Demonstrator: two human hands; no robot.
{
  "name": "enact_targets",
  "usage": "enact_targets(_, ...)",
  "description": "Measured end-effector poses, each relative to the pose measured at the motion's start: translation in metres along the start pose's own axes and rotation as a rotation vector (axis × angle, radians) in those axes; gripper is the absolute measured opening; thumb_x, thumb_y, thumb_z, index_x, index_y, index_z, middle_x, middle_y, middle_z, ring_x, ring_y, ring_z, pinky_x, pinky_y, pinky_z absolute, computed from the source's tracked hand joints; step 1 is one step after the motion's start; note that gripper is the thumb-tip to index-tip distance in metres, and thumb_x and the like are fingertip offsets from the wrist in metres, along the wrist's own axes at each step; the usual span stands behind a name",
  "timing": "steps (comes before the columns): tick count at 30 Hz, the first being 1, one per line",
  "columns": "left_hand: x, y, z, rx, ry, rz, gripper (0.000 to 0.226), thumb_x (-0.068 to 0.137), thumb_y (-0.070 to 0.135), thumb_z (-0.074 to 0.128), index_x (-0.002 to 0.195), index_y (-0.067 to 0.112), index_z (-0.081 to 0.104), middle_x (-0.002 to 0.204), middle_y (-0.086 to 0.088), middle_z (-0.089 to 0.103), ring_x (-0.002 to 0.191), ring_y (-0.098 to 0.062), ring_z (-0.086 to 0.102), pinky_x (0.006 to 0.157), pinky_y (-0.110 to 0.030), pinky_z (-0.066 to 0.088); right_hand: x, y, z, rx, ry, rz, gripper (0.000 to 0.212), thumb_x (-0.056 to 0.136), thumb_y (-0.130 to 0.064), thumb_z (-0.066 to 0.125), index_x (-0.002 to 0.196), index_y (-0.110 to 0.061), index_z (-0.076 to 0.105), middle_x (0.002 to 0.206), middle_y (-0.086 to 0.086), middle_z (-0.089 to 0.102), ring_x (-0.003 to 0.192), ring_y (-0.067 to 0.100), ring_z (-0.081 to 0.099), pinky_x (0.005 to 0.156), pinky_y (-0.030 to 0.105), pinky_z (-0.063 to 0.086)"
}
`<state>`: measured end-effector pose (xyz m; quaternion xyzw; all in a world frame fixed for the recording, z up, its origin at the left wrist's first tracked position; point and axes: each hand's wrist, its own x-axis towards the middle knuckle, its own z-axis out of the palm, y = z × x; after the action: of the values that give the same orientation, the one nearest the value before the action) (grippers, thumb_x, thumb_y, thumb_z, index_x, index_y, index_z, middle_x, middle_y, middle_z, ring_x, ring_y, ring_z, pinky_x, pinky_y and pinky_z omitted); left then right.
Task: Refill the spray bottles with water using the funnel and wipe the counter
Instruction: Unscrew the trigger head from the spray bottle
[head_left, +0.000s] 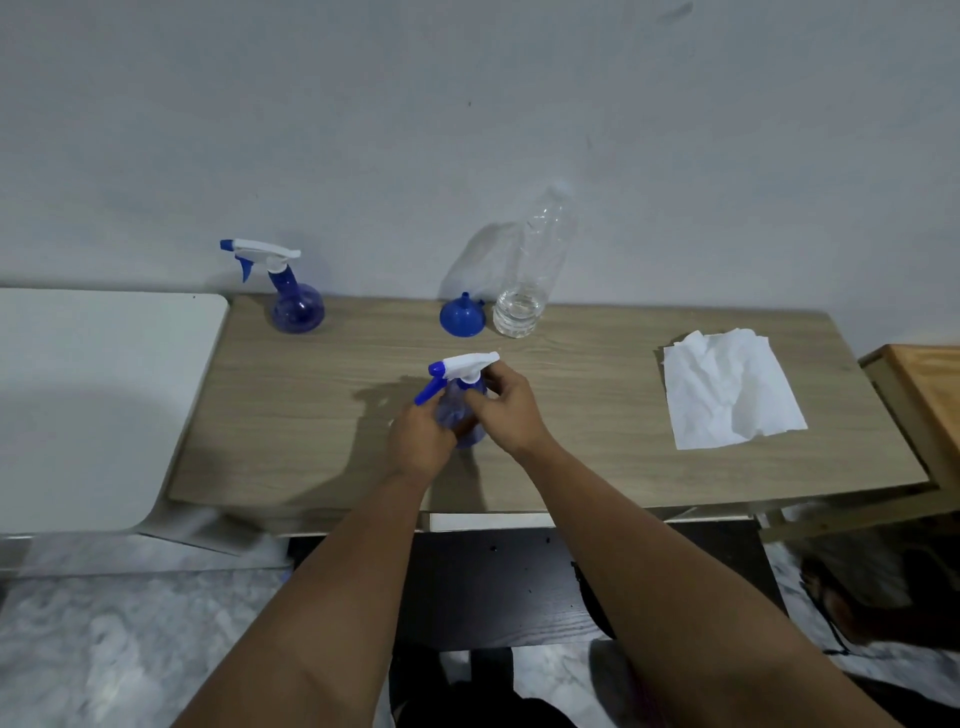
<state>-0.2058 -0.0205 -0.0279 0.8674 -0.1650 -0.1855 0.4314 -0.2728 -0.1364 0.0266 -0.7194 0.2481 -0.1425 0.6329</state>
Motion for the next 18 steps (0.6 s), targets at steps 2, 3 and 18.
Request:
enact_targets(2,0.0020,-0.0010,-0.0014,0.028,-0.009,-0.006,0.018,0.089,0.021,0.071,0.107,0.017,0.067,0.095,-0.001,0.071,0.091,-0.023,0.067,0.074,-0.034,0.052,-0.0016,-0.0023,0.0027,0.011,0.026,0.009,0.040,0.087,0.000,0.079,0.124,-0.003,0.063,0.114,0.012,0.072,0.100,0.014,0.068,0.083,0.018,0.054)
enact_targets(3,0.0027,-0.0010,-0.0022,0.048,-0.011,-0.008,0.020,0.089,0.020,0.070,0.108,0.016,0.067,0.098,-0.003,0.071,0.092,-0.023,0.067,0.077,-0.036,0.053,-0.0019,-0.0034,0.0036,0.018,0.041,0.013,0.039,0.088,-0.001,0.079,0.123,-0.002,0.062,0.114,0.015,0.072,0.101,0.016,0.068,0.083,0.022,0.054)
enact_targets(18,0.0006,0.0028,-0.0075,0.040,-0.029,-0.009,0.012,0.093,0.017,0.065,0.105,0.014,0.067,0.095,-0.004,0.070,0.091,-0.025,0.067,0.078,-0.035,0.050,-0.0031,-0.0042,0.0078,-0.034,0.034,0.015,0.034,0.091,-0.004,0.075,0.123,-0.008,0.063,0.117,0.007,0.072,0.108,0.016,0.069,0.089,0.028,0.057)
